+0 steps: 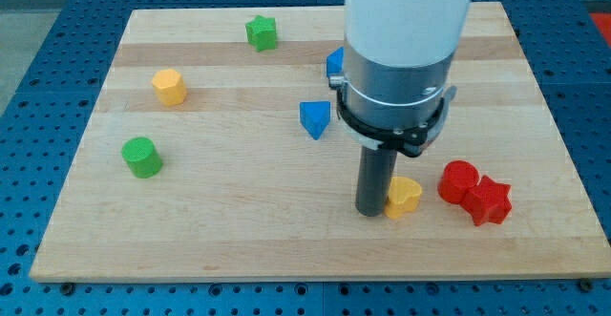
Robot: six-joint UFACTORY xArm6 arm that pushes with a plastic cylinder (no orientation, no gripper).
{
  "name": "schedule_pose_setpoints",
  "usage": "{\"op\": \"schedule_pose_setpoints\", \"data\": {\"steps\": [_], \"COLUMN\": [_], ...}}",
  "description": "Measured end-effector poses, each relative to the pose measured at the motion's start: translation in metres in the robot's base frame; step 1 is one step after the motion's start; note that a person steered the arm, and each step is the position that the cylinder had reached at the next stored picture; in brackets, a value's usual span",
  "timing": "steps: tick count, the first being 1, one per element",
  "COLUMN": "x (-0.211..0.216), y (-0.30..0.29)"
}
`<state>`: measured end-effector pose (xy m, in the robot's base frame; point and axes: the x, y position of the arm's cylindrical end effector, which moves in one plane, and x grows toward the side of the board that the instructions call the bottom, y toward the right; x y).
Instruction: Push the green circle towards left side of yellow heart
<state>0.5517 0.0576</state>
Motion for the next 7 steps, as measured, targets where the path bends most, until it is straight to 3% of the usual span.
{"op": "schedule_pose_setpoints", "data": {"steps": [3,4,7], "x": [0.0,-0.014,-0.012], "y": [0.039,0.002,-0.182]}}
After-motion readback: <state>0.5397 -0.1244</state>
